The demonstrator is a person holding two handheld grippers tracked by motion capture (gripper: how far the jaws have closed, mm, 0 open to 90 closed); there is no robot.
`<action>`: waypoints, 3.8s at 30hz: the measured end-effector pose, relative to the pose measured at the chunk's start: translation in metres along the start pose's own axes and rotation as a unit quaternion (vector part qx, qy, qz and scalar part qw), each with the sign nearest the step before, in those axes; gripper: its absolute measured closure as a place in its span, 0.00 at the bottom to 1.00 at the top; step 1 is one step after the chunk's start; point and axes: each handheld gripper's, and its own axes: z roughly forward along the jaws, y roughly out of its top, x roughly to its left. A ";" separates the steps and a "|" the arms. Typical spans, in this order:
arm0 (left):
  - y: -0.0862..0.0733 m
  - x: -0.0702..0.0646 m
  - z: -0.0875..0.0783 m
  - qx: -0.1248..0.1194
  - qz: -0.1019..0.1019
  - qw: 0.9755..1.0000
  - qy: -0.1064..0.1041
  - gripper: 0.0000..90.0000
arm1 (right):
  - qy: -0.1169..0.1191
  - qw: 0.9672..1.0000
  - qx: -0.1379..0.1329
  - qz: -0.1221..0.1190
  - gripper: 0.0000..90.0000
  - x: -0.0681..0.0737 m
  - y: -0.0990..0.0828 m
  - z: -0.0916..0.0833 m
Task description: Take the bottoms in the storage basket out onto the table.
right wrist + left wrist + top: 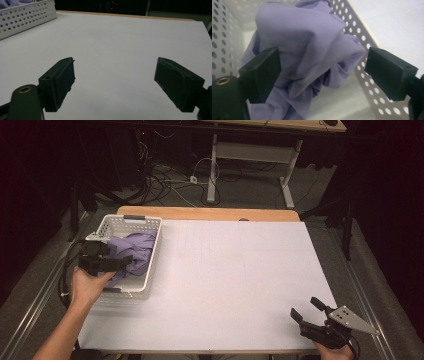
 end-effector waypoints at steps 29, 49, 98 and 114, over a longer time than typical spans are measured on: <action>0.012 -0.018 0.063 0.064 0.005 0.997 0.042 0.27 | 0.005 1.000 0.004 0.000 0.19 0.000 0.000 0.001; 0.021 -0.020 0.060 0.095 -0.009 0.995 0.023 0.87 | 0.004 1.000 0.004 0.003 0.19 -0.001 0.000 0.001; 0.097 -0.063 -0.039 0.012 0.006 0.994 -0.112 0.88 | 0.002 1.000 0.006 0.002 0.20 -0.001 0.000 0.001; 0.110 -0.093 -0.054 0.005 0.023 0.988 -0.154 0.88 | 0.001 1.000 0.004 0.005 0.19 -0.002 0.000 0.001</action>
